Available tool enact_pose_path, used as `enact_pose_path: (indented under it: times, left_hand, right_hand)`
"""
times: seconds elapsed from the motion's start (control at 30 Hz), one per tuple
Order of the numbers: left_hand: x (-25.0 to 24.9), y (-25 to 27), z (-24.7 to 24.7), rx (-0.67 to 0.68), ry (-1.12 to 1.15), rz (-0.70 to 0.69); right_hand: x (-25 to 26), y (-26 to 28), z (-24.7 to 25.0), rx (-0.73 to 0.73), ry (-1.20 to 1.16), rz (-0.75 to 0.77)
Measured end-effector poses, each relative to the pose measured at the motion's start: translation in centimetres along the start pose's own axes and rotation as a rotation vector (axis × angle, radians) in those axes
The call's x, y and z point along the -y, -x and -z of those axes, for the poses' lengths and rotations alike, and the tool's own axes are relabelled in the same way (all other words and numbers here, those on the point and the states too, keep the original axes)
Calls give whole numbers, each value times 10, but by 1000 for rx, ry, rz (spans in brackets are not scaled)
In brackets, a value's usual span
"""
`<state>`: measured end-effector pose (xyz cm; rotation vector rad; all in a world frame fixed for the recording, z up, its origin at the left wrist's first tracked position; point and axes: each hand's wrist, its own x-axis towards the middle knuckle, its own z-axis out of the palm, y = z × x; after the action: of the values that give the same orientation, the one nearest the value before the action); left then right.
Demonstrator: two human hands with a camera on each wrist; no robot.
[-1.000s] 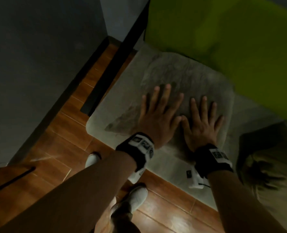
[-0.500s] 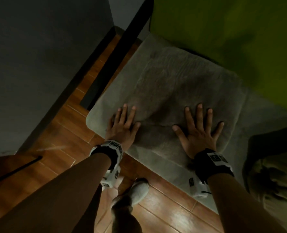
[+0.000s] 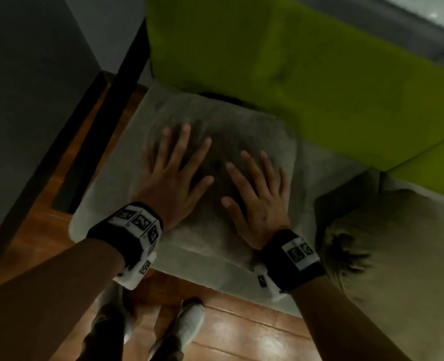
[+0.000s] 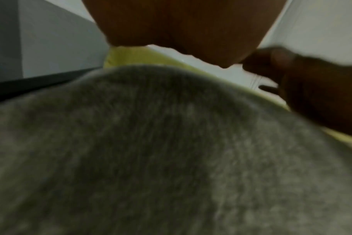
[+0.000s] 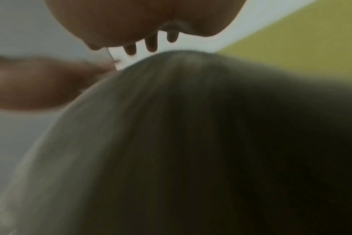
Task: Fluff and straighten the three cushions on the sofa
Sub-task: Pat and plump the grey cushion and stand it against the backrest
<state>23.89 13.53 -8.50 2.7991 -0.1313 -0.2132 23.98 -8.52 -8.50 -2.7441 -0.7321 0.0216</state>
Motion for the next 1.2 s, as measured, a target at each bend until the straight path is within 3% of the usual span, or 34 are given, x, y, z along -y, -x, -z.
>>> enact_pose_path:
  times: [0.1,0.2,0.37,0.57,0.67,0.73,0.83,0.87,0.93,1.0,1.07,1.1,1.2]
  left_hand:
    - [9,-12,-35,200,-43,125]
    - [13,-12,-57,267,-106,126]
    - [8,-24,-67,304,-118,114]
    - [12,-27,-68,339,-185,71]
    - [19,-30,-59,361,-169,56]
    - [29,-27,-54,376,-168,54]
    - [42,-17,-45,378,-125,32]
    - [46,-12,-42,363,-75,18]
    - [52,0,-33,283,63,14]
    - [61,13,-25,153,255,129]
    - [77,22,-22,12,340,395]
    - [90,24,-24,9,344,506]
    - [106,29,-34,204,410,694]
  right_hand:
    - [-25,-33,-12,205,74,-14]
    - [-63,-40,-33,393,162,-12]
    - [-102,-33,-38,379,138,-74]
    - [-158,-27,-22,568,117,-159]
    - [-175,-32,-4,598,170,-374]
    - [-177,-28,8,535,205,-512]
    - [-150,3,13,261,15,-514]
    - [-136,20,7,233,-144,-552]
    - [-108,54,-10,348,-598,-751]
    - [-91,80,-23,402,-931,-925]
    - [-85,89,-26,364,-998,-1005]
    - [-82,88,-23,345,-1036,-1036]
    - [-75,82,-19,336,-1021,-1000]
